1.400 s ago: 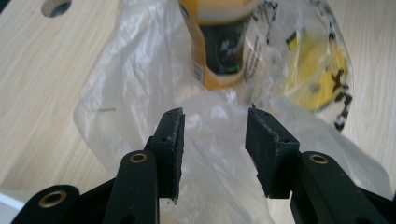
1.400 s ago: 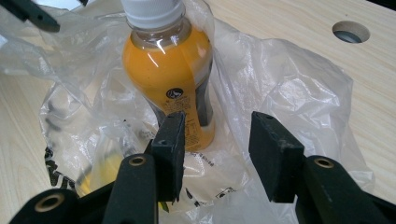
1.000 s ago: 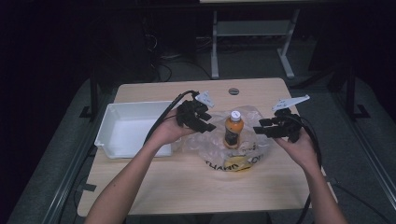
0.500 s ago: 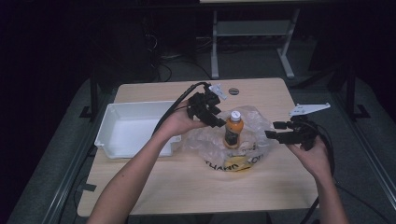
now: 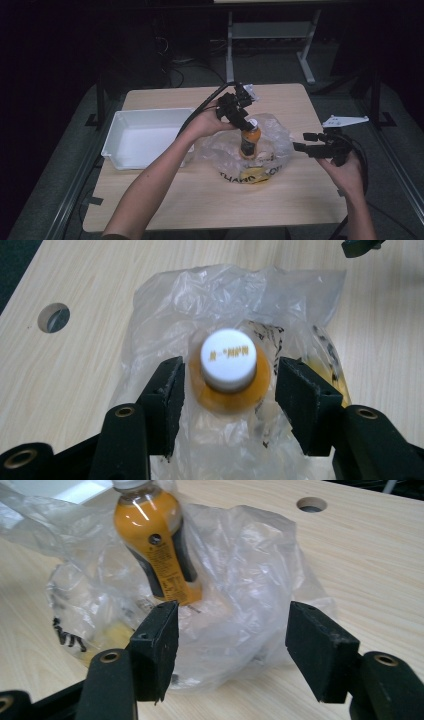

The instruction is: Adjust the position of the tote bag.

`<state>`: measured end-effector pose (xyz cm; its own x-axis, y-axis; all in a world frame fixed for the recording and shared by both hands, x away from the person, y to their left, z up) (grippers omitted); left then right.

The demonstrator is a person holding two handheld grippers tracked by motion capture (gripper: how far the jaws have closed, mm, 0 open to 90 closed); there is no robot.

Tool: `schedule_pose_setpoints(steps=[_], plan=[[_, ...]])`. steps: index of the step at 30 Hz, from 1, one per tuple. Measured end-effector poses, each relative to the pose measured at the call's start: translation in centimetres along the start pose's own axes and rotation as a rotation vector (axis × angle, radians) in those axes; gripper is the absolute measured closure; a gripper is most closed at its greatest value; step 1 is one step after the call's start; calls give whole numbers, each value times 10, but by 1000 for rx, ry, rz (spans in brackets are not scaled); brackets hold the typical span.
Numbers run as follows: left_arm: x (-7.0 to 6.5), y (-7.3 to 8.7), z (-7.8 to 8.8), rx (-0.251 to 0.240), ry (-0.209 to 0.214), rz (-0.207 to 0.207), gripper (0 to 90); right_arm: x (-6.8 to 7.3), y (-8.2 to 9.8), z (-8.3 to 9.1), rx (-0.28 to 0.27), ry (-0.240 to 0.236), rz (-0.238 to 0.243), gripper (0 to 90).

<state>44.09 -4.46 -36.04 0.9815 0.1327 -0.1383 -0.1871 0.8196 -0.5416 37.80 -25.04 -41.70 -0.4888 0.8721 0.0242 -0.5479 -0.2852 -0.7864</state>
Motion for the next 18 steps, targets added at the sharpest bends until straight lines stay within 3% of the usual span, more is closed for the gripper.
schedule_pose_setpoints(steps=[8,11,18], plan=[[8,-9,-12,48,-2,16,474,-11,9,-1,5,10,-30,372],[9,-9,-17,63,18,25,482,-13,11,-1,9,19,-28,369],[10,-8,-27,110,31,28,500,-13,13,-3,15,16,-32,369]])
Point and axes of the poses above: each handheld gripper's, and its own axes: z roughly backward along the jaws, y roughly out of its underside, x roughly to its left, the point moved 8 cm from there along -z, roughly forward along the jaws, and after that the axes turned 13 degrees about y, right-handed, at the moved point
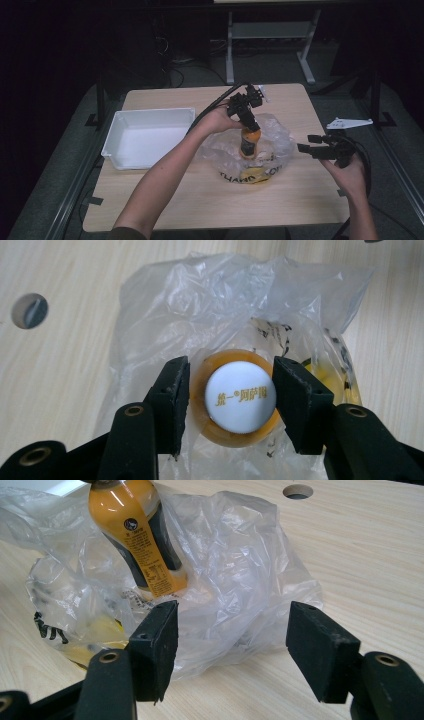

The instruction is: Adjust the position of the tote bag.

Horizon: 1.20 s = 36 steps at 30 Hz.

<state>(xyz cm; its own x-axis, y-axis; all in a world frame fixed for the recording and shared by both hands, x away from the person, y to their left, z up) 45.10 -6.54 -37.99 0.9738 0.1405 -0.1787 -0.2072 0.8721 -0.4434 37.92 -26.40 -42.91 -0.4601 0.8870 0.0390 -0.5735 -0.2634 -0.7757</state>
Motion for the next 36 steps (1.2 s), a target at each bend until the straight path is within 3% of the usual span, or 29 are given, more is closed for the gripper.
schedule_pose_setpoints(steps=[6,22,36], plan=[[-1,2,-3,14,37,11,513,0,0,-1,1,1,1,363],[-2,1,0,25,40,21,580,3,1,-3,11,-6,7,362],[-4,-1,3,54,2,-4,591,2,0,-3,7,-5,0,349]])
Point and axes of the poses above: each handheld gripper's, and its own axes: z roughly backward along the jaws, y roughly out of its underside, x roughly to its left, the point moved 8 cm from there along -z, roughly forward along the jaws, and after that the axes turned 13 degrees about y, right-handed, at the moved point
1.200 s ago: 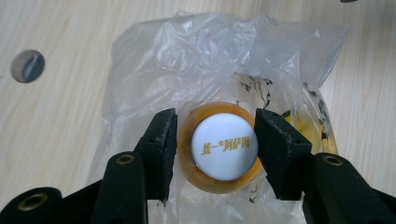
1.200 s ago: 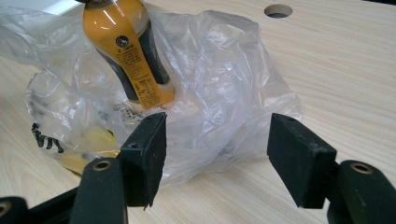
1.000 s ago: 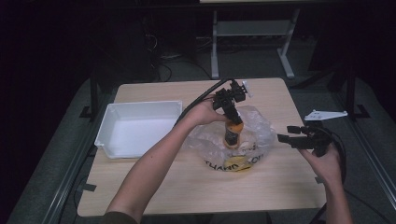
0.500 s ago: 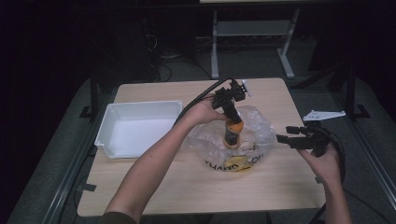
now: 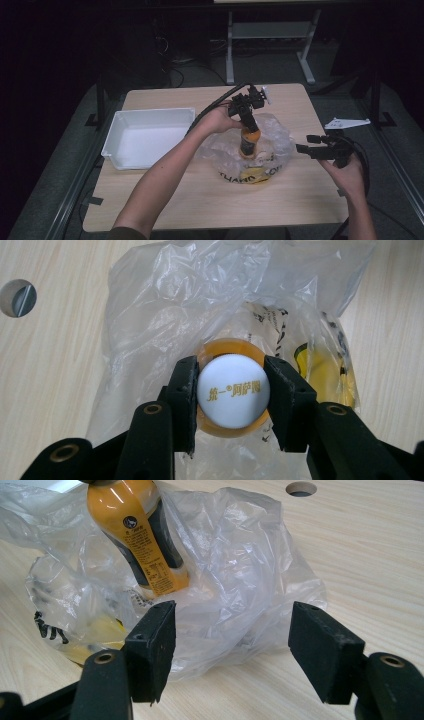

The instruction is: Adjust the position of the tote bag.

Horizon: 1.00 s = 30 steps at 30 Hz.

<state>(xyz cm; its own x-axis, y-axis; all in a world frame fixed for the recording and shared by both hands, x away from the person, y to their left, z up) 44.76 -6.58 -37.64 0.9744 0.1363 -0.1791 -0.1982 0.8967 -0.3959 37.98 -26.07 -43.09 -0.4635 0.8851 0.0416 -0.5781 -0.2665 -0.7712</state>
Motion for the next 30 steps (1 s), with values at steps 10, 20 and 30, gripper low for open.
schedule_pose_setpoints(steps=[10,20,30], plan=[[-9,-7,15,-18,-9,-15,591,0,-1,-1,-1,2,7,346],[-18,-8,31,-31,-11,-25,591,0,-1,0,0,3,0,346],[-24,-4,58,-47,-28,-29,592,-1,-1,1,1,5,-3,347]])
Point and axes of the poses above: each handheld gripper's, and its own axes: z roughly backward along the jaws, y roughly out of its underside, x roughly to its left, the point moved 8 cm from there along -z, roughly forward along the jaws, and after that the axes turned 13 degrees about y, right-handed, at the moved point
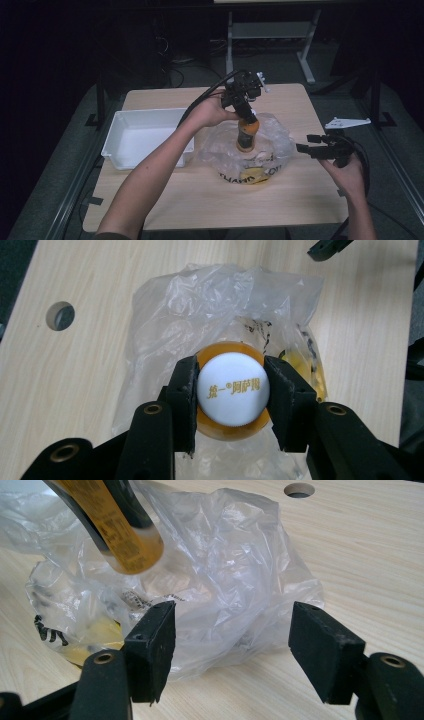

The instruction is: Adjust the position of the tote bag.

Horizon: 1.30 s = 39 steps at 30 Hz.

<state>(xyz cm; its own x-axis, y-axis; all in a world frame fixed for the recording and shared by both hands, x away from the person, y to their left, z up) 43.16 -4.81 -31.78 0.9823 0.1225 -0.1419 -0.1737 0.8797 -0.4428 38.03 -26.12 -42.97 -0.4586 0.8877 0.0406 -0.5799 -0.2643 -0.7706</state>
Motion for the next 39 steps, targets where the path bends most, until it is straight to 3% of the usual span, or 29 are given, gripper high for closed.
schedule_pose_setpoints(steps=[27,39], plan=[[0,31,92,-53,-94,65,592,2,0,-5,10,1,5,336],[2,47,119,-59,-130,101,592,2,0,-5,12,0,-5,333]])
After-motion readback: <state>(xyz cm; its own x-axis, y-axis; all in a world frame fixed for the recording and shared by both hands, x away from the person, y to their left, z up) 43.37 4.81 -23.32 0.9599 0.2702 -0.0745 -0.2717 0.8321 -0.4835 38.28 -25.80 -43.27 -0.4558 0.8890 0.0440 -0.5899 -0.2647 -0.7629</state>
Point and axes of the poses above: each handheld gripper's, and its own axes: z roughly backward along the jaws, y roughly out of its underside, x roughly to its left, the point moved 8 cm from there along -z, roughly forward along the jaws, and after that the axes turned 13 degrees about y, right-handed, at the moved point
